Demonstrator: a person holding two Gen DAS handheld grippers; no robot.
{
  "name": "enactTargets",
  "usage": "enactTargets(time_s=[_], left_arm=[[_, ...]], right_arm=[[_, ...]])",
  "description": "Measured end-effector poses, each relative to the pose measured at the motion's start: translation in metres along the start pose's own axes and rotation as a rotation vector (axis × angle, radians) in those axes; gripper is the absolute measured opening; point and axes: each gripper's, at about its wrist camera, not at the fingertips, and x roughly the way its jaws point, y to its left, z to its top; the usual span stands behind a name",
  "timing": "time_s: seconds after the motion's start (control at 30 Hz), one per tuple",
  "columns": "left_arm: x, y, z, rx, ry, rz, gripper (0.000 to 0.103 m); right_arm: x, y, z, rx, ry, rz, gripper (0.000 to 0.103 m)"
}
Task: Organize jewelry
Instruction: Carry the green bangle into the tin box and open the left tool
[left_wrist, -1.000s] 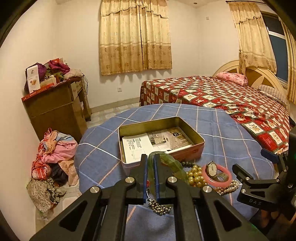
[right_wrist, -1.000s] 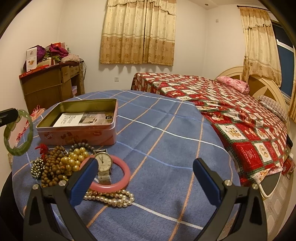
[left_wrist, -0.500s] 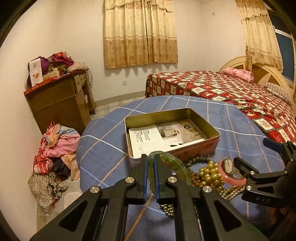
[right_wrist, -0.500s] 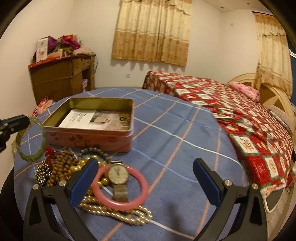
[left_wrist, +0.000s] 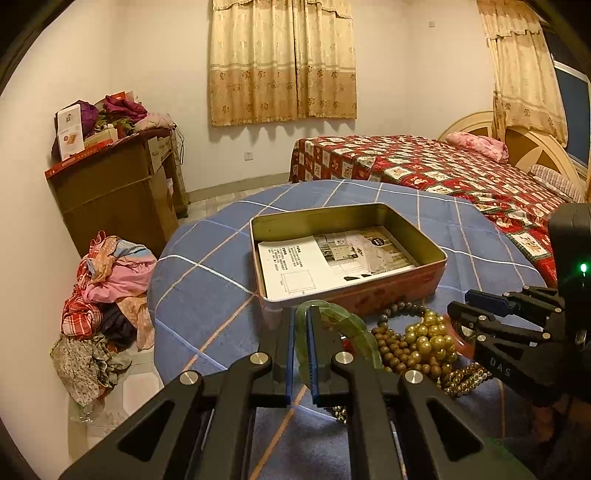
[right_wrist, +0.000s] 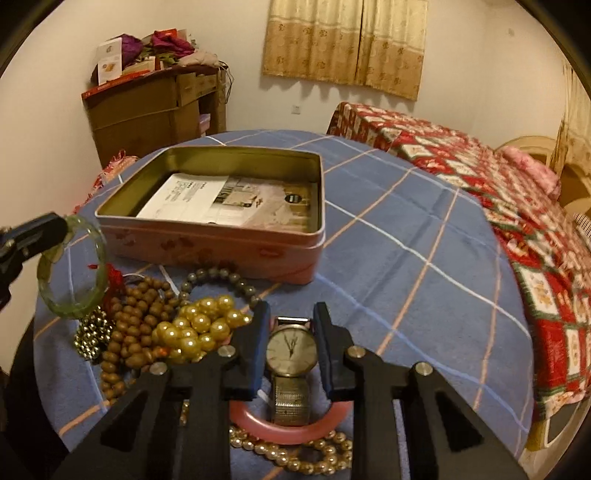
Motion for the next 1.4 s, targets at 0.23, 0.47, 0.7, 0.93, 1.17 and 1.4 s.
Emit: enactTargets(time_s=[0.23, 0.47, 0.7, 0.93, 1.17, 1.4], left_arm=[[-0.009, 0.000, 0.005, 0.001, -0.022, -0.004, 0.005], [-0.017, 0.000, 0.014, -0.001, -0.046, -0.005, 0.005], [-0.016, 0.006, 0.029, -0.003, -0.064, 0.009, 0.005], [-0.011, 0.008, 0.050, 0.008, -0.092, 0.018, 0.005], [0.010, 0.010, 0.069, 0.035, -0.099, 0.069, 0.005], [0.031, 0.015, 0.079, 0.045, -0.082, 0.103, 0.006]], right_arm=[[-0.024, -0.006, 0.004, 0.015, -0.072, 0.012, 0.023], [-0.050, -0.013, 0.022, 0.026, -0.153, 0.014, 0.023], [-0.051, -0.014, 0.040, 0.022, -0.185, 0.023, 0.023], [-0.053, -0.013, 0.060, 0.004, -0.213, 0.037, 0.023], [-0.047, -0.007, 0.081, -0.016, -0.236, 0.045, 0.023], [-0.021, -0.001, 0.093, -0.032, -0.220, 0.026, 0.023]])
